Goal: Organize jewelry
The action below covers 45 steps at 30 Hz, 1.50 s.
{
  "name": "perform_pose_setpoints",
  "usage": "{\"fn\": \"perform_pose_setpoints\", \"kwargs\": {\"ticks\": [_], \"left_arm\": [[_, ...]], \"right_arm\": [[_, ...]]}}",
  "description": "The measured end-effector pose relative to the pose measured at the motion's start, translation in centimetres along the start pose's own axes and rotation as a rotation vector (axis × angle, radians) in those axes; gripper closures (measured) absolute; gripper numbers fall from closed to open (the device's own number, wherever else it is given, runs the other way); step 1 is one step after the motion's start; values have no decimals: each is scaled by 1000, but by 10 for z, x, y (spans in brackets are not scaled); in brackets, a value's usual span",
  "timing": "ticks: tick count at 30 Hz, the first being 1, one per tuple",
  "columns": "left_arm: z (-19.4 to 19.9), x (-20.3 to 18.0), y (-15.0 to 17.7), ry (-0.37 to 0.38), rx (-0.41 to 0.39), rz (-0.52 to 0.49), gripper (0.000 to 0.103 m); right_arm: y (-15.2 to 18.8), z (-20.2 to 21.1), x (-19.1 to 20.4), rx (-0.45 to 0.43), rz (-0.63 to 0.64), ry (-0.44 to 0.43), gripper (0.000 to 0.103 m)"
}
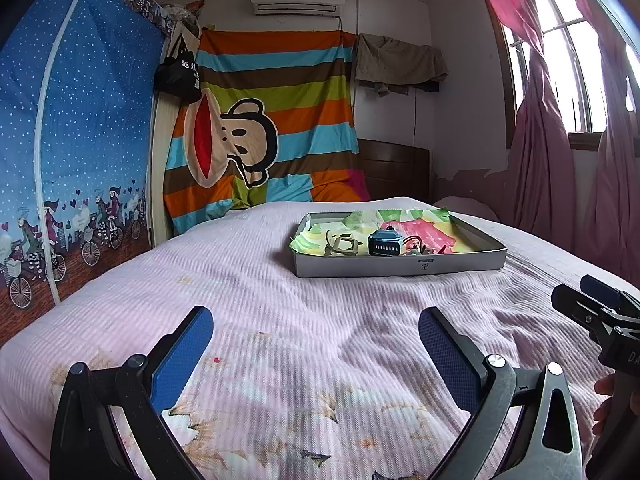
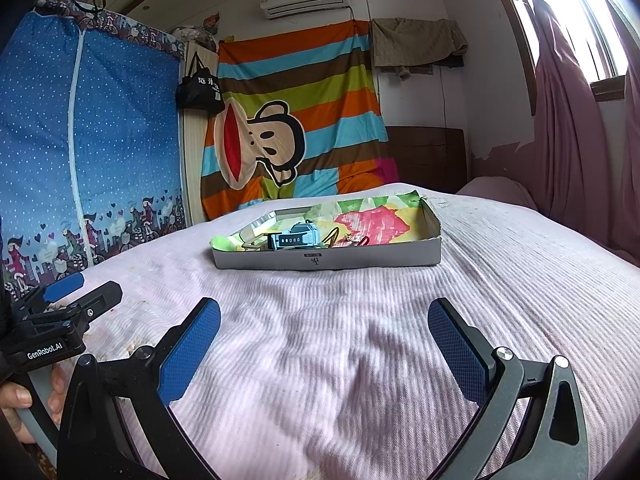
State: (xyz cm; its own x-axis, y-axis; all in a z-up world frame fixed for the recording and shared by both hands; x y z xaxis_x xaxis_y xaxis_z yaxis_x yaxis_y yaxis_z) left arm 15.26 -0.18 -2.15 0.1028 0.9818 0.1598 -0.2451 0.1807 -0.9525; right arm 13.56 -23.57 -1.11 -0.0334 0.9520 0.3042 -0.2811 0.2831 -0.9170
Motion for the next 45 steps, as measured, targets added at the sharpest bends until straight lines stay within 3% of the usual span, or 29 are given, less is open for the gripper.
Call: {"fn": "perform_pose_setpoints", "kwargs": {"ticks": [45], "left_arm": [[0,-1,0,0,-1,-2,0]], "right_arm": [[-3,3,1,-8,11,3,1]]}}
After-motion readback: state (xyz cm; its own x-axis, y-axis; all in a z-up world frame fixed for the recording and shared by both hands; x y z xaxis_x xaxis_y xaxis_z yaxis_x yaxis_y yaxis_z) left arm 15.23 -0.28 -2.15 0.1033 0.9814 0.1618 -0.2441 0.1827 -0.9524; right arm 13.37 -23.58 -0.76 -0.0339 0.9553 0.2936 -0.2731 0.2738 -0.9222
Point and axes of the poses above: each gripper's, at about its wrist camera, not at the fingertips, and z roughly against the way its jaws point, x to its left, y to its underside, the point moved 7 cm from there along -z, roughly the way its jaws point, and after that the axes turned 14 degrees about -z, right-handed, at the moved point
